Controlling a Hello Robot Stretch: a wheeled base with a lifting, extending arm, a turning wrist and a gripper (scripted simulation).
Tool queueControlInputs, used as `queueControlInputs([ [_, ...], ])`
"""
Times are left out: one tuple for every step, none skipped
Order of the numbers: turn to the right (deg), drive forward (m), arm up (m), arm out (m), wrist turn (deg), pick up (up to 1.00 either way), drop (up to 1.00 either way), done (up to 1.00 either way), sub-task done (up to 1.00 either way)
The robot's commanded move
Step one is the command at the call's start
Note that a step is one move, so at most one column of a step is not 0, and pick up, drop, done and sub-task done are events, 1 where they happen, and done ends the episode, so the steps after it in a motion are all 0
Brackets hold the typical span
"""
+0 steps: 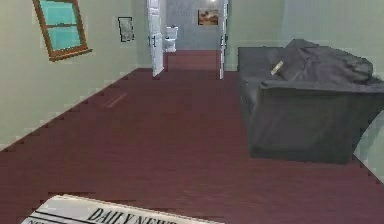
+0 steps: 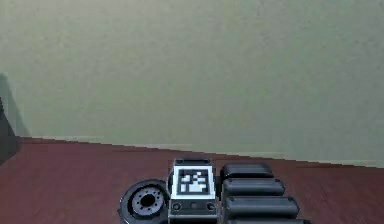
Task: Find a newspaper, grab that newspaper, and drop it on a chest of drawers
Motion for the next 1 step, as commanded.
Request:
queueControlInputs([
  [0.0,1.0,0.0,0.0,0.0,0.0,0.0,0.0,0.0],
])
